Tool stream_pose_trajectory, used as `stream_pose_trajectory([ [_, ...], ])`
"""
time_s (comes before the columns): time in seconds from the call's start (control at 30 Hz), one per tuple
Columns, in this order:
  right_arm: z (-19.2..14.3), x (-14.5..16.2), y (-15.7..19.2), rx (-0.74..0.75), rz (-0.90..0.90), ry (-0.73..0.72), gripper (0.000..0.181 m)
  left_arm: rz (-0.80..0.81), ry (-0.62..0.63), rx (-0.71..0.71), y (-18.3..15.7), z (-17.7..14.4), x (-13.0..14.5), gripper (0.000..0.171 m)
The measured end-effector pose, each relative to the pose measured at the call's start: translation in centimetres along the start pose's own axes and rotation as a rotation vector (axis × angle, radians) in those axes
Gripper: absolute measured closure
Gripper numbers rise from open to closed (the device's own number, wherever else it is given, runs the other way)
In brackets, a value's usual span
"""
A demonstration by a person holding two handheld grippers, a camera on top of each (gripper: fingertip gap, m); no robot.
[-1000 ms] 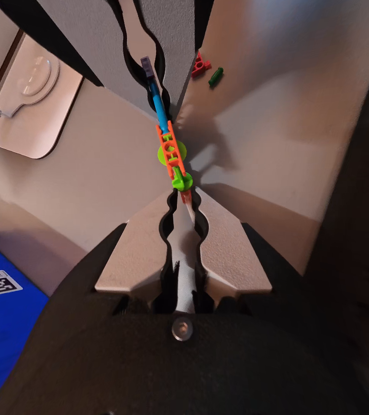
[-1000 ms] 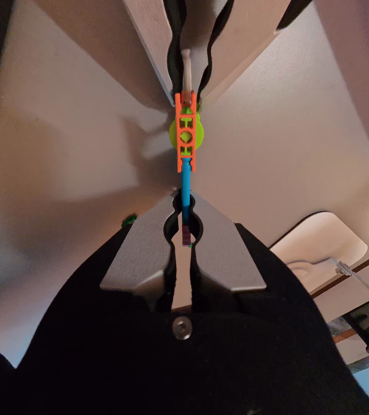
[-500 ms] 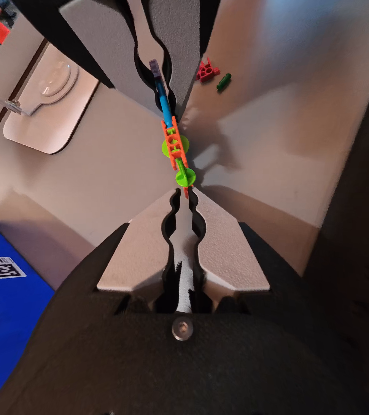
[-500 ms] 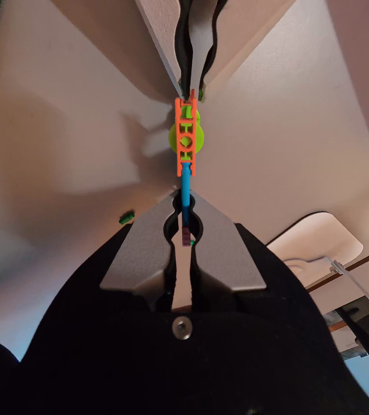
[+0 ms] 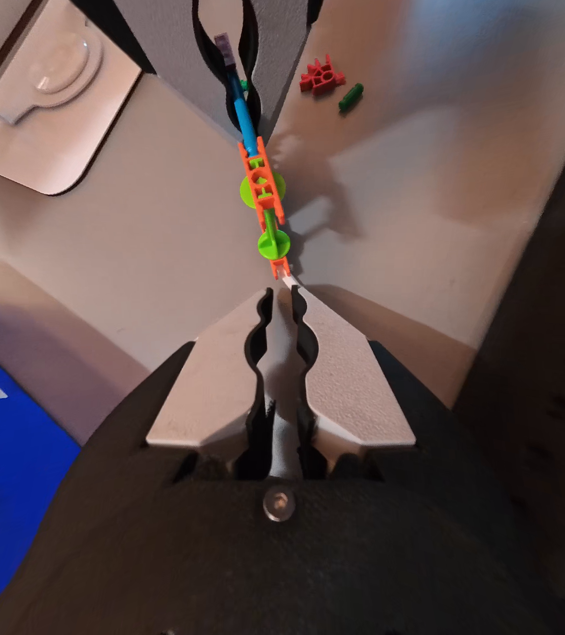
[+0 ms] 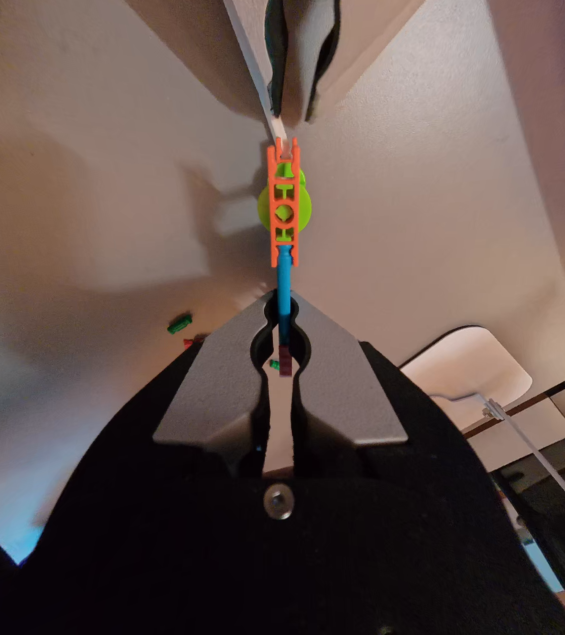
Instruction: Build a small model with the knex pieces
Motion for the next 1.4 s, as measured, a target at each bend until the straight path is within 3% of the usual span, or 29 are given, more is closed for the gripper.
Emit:
stream_pose_trajectory([
  [0.3,0.4,0.3,-0.1,-0.006,-0.053,0.024,0.181,0.051,0.028,0.014,0.1,0.0,0.4,0.164],
  [0.47,0.2,0.5,-0.4,0.008,-0.060,0.021,0.181,-0.030,-0.002,0.051,-0.3,-0.3,-0.5,0.158],
  [0.57,0.4,0.7,-0.6,0.007,-0.060,0.021,0.181,-0.029,0.042,0.040,-0.6,0.4,0.1,0.156],
  [0.8,0.6,0.3,-0.6,0.024,-0.046,-0.017,0.181,-0.033,0.036,0.014,-0.5,0.8,-0.1,0.164],
  [1.1,-0.3,-1.5,-0.4,0.095,-0.053,-0.086,0.157,0.009,0.024,0.006,-0.3,0.9,-0.1,0.167],
  [1.2,0.1,-2.2,-0.1,0.096,-0.075,-0.104,0.180,0.017,0.010,0.023,-0.2,1.0,-0.2,0.167],
  [1.4,-0.3,-2.0,-0.5,0.077,-0.033,-0.147,0.181,0.055,-0.003,-0.047,0.6,0.8,-0.1,0.165],
])
Point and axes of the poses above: each gripper's, where its closed fingertips meet, z out along the fingers, x out of its underside, y = z × x across the jaws, the point moved 1 cm from there along -z, back along the fingers, and after that the axes turned 9 degrees about -z, right-handed, at the moved point
